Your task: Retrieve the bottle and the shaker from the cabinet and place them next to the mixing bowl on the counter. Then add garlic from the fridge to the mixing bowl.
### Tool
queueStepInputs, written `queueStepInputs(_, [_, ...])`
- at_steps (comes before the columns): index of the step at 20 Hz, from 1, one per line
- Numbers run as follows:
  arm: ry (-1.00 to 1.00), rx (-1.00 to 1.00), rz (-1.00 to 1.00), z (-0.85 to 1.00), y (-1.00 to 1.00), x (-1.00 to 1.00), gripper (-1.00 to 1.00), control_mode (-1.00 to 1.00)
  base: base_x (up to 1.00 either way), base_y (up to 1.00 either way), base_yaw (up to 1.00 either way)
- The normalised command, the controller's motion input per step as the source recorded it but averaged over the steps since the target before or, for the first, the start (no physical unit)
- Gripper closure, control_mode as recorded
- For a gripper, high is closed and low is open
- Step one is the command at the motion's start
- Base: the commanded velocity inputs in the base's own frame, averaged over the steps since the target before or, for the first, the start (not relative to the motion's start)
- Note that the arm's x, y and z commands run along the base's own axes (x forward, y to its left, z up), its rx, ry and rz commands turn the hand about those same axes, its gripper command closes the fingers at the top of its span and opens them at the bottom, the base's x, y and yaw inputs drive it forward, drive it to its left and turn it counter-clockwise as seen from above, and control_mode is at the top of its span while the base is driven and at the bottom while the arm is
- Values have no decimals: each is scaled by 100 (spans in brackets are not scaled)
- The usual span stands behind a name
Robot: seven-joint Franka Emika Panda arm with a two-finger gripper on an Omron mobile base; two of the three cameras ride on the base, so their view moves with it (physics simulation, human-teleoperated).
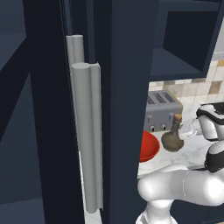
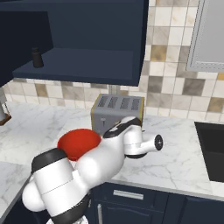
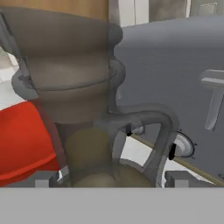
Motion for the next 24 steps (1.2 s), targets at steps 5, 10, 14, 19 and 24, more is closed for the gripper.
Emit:
queueStepInputs(5, [-10,0,4,8,6,-34,-100,-100,0,0,0])
queueStepInputs(10, [-7,0,0,51,0,-12,-100,-100,0,0,0])
queueStepInputs(14, [0,0,0,76,24,-4,-100,-100,0,0,0])
queueStepInputs(19, [0,0,-8,47,40,-13,-100,-100,0,0,0])
queueStepInputs(24, [0,0,-27,40,55,-3,-100,-100,0,0,0])
